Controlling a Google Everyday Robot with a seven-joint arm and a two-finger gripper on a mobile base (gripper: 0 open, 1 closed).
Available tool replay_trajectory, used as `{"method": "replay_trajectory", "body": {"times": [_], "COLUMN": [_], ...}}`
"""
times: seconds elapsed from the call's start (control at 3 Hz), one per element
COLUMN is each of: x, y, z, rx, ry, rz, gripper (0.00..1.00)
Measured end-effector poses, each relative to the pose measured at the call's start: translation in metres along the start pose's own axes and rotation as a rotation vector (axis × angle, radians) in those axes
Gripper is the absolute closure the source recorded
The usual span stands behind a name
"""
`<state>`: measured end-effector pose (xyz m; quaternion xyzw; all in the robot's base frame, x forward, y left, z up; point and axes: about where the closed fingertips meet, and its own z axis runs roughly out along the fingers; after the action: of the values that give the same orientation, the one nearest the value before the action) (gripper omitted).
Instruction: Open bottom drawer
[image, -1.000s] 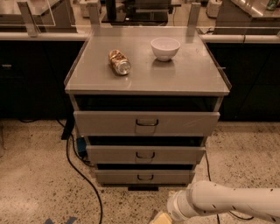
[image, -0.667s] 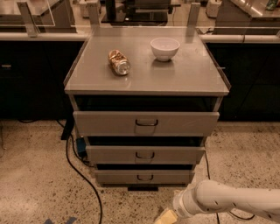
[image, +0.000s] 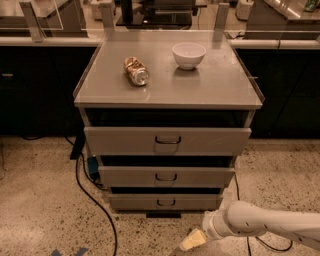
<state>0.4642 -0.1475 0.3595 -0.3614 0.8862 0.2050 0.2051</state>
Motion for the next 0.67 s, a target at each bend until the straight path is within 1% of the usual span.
{"method": "replay_trajectory", "body": {"times": [0.33, 0.67], "x": [-0.001, -0.007], "y": [0.0, -0.031], "z": [0.001, 0.001], "rx": [-0.003, 0.072], "ry": [-0.017, -0.066], "rz": [-0.02, -0.149], "gripper": [0.0, 0.0]}}
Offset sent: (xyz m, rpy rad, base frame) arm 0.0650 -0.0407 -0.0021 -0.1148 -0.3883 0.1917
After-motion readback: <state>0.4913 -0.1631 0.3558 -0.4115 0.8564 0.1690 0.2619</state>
